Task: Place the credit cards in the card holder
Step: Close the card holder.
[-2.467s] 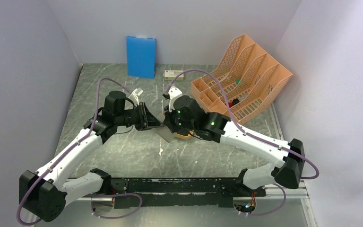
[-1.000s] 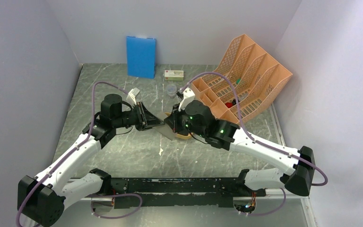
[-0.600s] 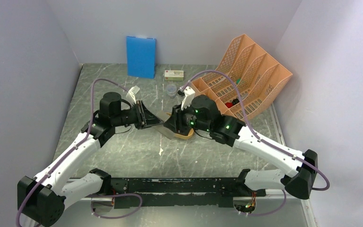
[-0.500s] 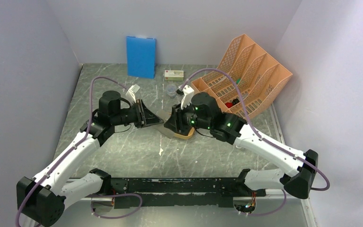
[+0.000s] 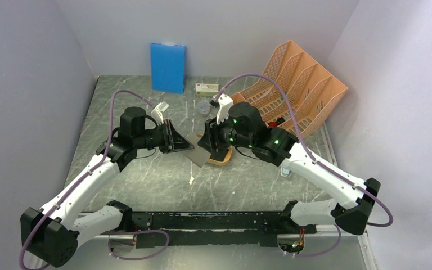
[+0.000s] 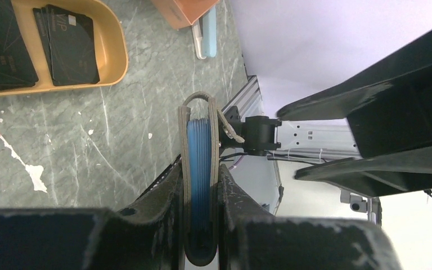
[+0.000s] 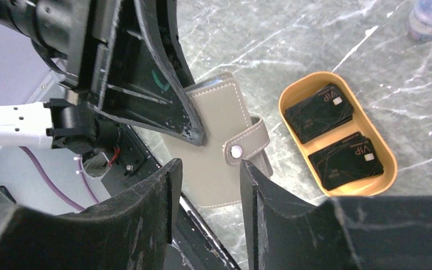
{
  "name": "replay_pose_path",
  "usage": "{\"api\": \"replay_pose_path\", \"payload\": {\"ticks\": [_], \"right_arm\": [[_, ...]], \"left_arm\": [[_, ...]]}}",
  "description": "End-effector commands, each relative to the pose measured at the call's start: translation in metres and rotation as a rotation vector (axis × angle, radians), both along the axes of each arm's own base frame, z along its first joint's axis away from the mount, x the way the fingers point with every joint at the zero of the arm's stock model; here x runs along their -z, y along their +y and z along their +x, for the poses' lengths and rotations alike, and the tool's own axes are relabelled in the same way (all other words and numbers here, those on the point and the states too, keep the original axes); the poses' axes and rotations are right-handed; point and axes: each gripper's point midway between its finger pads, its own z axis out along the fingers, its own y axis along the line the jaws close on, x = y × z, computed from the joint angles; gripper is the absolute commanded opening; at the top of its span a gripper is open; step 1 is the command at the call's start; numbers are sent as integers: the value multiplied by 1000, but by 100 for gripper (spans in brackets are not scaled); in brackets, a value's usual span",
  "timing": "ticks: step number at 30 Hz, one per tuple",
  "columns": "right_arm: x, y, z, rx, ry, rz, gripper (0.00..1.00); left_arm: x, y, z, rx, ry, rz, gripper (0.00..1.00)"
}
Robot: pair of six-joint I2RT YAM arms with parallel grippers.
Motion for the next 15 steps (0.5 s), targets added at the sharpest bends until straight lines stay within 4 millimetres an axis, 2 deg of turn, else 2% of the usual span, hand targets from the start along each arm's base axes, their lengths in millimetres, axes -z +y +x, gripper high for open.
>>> {"api": "replay_pose_path", "payload": {"ticks": [1,8,15], "right_arm": [[-14,-4,10,16,-55,-26,46],[1,7,10,-26,-7,-67,41],[15,9,10,-39,28,-113,37]], "left_arm": [[-17,0,0,28,-45,-19,5],[-19,-1,0,35,-49,-17,5],[-19,0,-1,34,-49,-18,5]]}}
